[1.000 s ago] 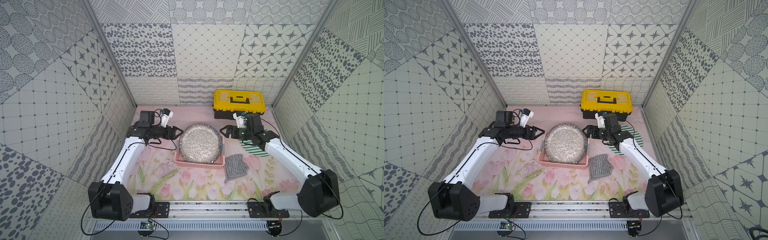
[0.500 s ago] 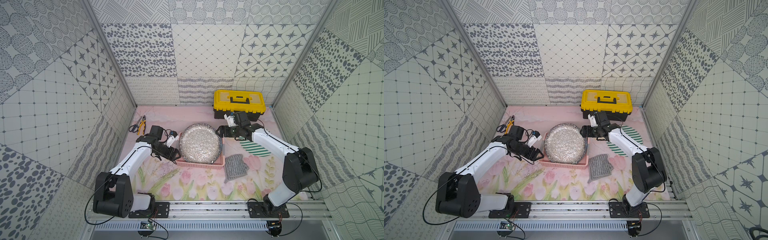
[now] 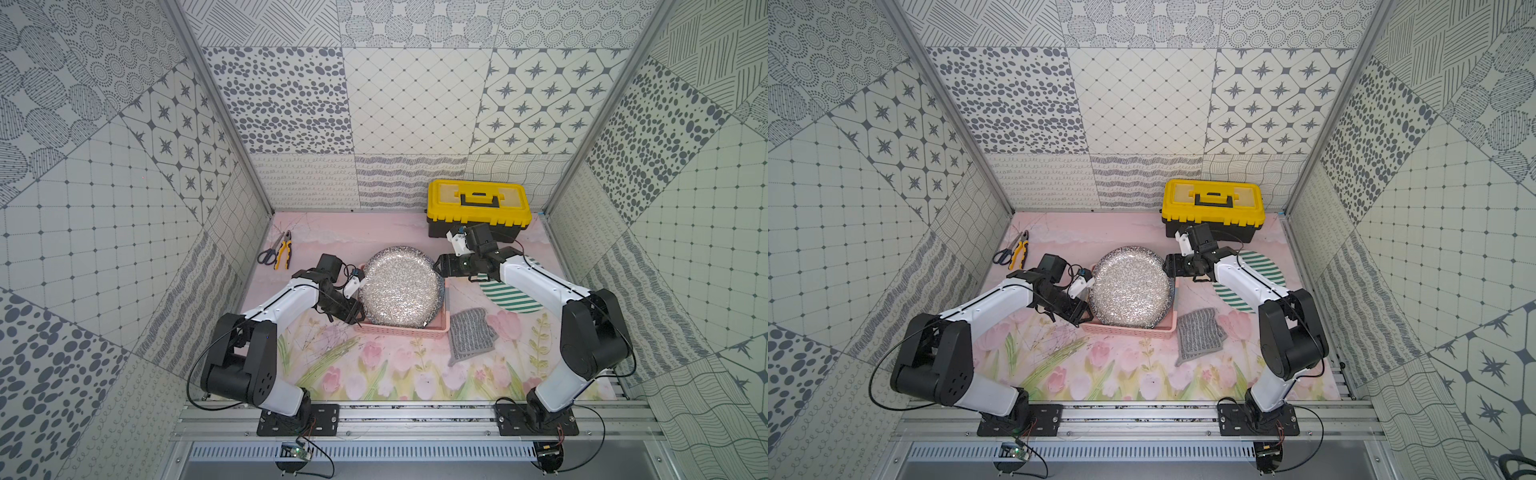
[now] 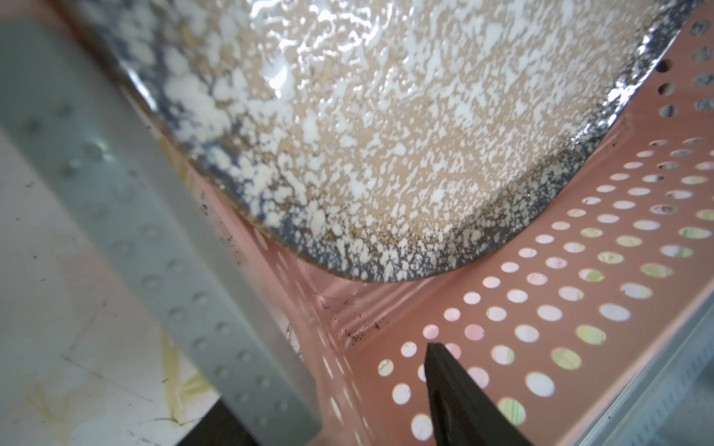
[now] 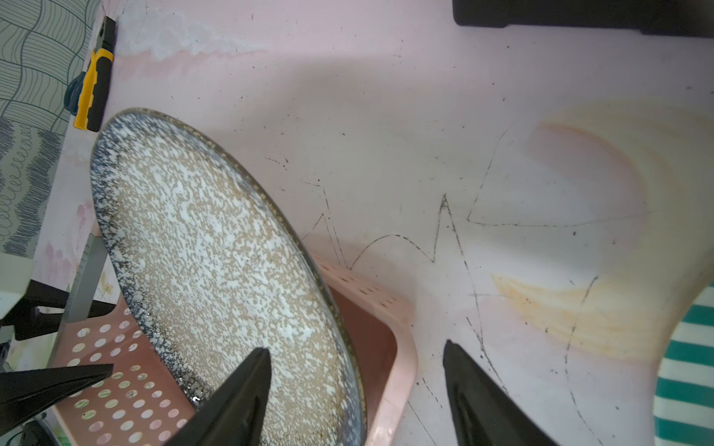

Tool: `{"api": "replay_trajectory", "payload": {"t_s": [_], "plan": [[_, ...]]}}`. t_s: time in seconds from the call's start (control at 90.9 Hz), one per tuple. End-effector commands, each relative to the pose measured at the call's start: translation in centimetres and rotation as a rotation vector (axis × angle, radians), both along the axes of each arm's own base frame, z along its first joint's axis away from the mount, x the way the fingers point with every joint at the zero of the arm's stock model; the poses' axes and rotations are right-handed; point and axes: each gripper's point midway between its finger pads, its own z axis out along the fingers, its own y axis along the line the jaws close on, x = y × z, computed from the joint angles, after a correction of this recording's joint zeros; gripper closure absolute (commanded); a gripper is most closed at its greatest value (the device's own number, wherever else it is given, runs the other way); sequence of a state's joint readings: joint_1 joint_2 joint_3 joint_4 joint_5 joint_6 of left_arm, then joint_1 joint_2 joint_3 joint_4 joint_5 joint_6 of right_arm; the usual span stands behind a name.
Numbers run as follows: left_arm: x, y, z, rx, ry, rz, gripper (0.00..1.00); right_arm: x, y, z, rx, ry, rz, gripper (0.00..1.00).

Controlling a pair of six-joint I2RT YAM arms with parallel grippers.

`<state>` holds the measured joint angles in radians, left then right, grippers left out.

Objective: Wipe the wet plate dry
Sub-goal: Pick up the plate from the bin.

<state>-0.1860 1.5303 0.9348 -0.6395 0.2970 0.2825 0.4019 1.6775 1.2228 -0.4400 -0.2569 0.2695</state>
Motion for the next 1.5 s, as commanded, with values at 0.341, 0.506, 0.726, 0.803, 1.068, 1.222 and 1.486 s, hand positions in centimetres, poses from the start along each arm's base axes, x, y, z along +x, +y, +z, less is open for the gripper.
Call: {"api": "replay_trajectory", "payload": {"t_s": [0.341, 0.506, 0.726, 0.803, 1.068, 1.222, 1.486], "plan": [[0.7, -0.4, 0.0, -0.017, 0.011, 0.050, 0.37, -3.4, 2.2, 0.4, 0.131, 0.045, 0.193, 0.24], [0.7, -0.5, 0.1, -0.023, 0.010, 0.050, 0.37, -2.7, 2.5, -1.0, 0.119, 0.069, 0.205, 0.24], [0.8, -0.7, 0.2, -0.032, 0.011, 0.052, 0.39, -2.5, 3.2, -2.7, 0.111, 0.095, 0.233, 0.24], [0.8, -0.8, 0.1, -0.037, 0.014, 0.051, 0.41, -3.0, 3.9, -3.0, 0.125, 0.108, 0.263, 0.24], [0.6, -1.2, -0.3, -0.054, 0.035, 0.053, 0.42, -4.8, 6.8, -3.3, 0.185, 0.140, 0.380, 0.26], [0.5, -1.3, -0.5, -0.058, 0.039, 0.053, 0.43, -4.6, 7.6, -3.5, 0.229, 0.157, 0.394, 0.30], [0.6, -1.5, -0.6, -0.065, 0.040, 0.057, 0.43, -4.0, 8.7, -3.4, 0.305, 0.151, 0.379, 0.39]]}}
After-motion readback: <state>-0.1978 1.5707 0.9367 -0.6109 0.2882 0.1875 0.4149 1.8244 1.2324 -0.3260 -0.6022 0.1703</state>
